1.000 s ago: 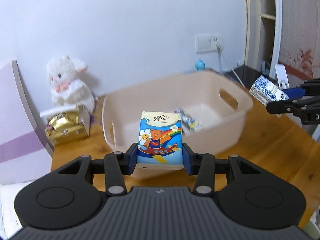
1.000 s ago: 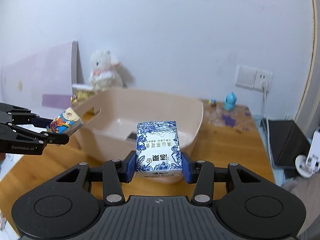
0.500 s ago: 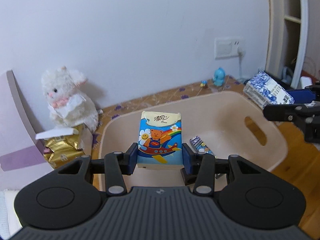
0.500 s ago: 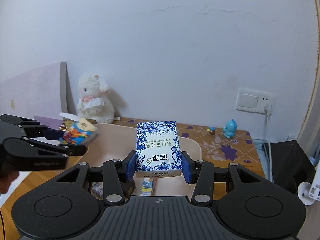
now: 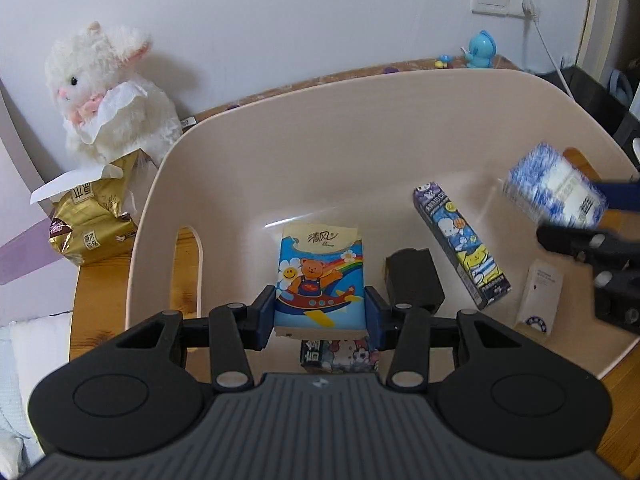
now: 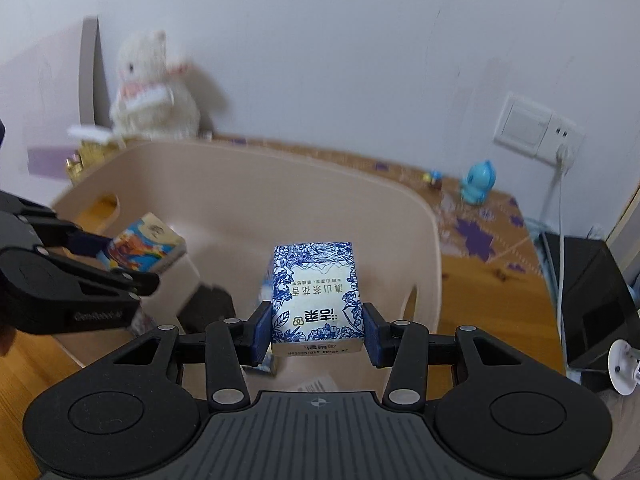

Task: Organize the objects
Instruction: 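Carry both packs over the basket and open both grippers to drop them, then grasp the green plaid scrunchie with left gripper while right grasps the clothespin toy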

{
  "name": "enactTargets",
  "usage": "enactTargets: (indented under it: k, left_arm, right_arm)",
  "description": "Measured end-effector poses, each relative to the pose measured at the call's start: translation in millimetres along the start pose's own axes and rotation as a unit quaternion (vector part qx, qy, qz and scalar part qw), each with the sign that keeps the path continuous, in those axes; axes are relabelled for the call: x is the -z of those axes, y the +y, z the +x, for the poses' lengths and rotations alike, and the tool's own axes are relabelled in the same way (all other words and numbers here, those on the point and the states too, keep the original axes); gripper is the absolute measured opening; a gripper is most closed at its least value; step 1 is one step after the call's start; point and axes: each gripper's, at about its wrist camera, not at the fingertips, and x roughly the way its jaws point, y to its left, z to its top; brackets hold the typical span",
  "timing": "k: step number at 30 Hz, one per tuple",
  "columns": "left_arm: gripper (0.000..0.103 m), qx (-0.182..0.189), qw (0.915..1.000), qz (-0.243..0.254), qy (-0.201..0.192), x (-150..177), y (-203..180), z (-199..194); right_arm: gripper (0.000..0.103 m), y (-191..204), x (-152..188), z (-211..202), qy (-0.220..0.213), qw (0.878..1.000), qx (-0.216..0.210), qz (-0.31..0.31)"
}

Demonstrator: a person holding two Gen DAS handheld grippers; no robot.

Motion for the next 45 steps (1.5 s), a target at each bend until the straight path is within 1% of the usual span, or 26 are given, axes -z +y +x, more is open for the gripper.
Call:
enactTargets:
  k: [1,3,4,5,6,7,8,11,13,14,15,18,19,22,24,27,33,38,45]
  left_arm:
    - [0.048,0.002,1.0,0.0,0.002,-0.8,1.2,0.0]
    - [0.049,0.0,1.0,0.003,0.002,-1.5,1.3,-2.5]
    - [0.052,-0.002,1.0,0.004,-0.001,-2.1,1.0,-4.1]
    - [0.057,-0.006,1.0,0.004,-0.005,-2.2,1.6,-6.2]
    - [0.07,-0.008,0.9999,0.001,-0.01,-1.9,2.7,-9.5]
    - [0.076,-0.008,0.9998,-0.002,-0.017,-1.8,3.6,-13.5]
    - [0.077,-0.006,0.9997,-0.006,-0.024,-1.7,4.9,-17.6]
    - [0.081,-0.001,0.9992,-0.012,-0.037,-1.2,8.5,-31.1]
    - [0.086,-0.003,0.9986,-0.011,-0.052,1.0,9.5,-43.1]
    - [0.087,-0.003,0.9982,-0.01,-0.058,2.7,10.2,-49.4]
    - [0.088,-0.002,0.9978,-0.009,-0.065,5.0,10.5,-56.9]
    - [0.091,0.001,0.9968,-0.005,-0.079,14.5,11.0,-77.4]
    - [0.091,0.0,0.9965,-0.005,-0.083,18.3,11.1,-83.7]
    - [0.091,0.003,0.9957,-0.004,-0.092,30.4,11.3,-102.2]
    - [0.091,-0.002,0.9955,0.0,-0.095,39.6,10.8,-112.7]
    - [0.091,-0.006,0.9959,0.004,-0.09,54.2,9.4,-123.9]
    - [0.091,0.004,0.9964,-0.001,-0.085,89.4,6.4,-142.6]
    - [0.092,0.02,0.9969,0.002,-0.076,119.0,-4.2,-150.8]
    - [0.092,0.048,0.9981,0.004,-0.039,160.2,-23.3,-143.7]
  right_arm:
    - [0.044,0.2,2.7,3.6,0.007,1.0,0.002,-0.004]
    - [0.053,3.9,6.6,4.0,0.006,1.0,0.016,-0.019]
    - [0.053,6.1,5.3,5.1,0.006,1.0,0.017,-0.022]
    - [0.059,5.9,5.7,3.0,0.005,1.0,0.012,-0.019]
    - [0.066,5.3,6.2,1.0,0.004,1.0,0.008,-0.015]
    - [0.069,4.9,6.9,-2.1,-0.001,1.0,0.008,-0.011]
    - [0.073,4.1,7.1,-5.8,-0.006,1.0,0.01,-0.009]
    - [0.078,1.4,9.3,-20.6,-0.021,1.0,0.004,-0.001]
    - [0.08,-2.4,12.1,-34.0,-0.032,0.999,-0.001,0.006]
    - [0.082,-3.4,10.3,-39.4,-0.037,0.999,-0.004,0.009]
    - [0.087,-4.5,12.3,-47.0,-0.042,0.999,-0.006,0.011]
    - [0.088,-1.7,14.7,-65.8,-0.06,0.998,-0.013,0.008]
    - [0.088,1.1,11.2,-68.3,-0.063,0.998,-0.014,0.006]
    - [0.089,2.6,17.7,-84.8,-0.071,0.997,-0.018,0.002]
    - [0.097,1.9,24.7,-96.9,-0.076,0.997,-0.022,-0.001]
    - [0.099,2.0,36.5,-114.3,-0.083,0.996,-0.021,-0.01]
    - [0.102,0.9,67.2,-138.5,-0.08,0.996,-0.023,-0.021]
    - [0.103,0.5,94.9,-144.5,-0.069,0.997,-0.024,-0.021]
    - [0.103,2.0,130.6,-139.6,-0.042,0.999,-0.017,-0.024]
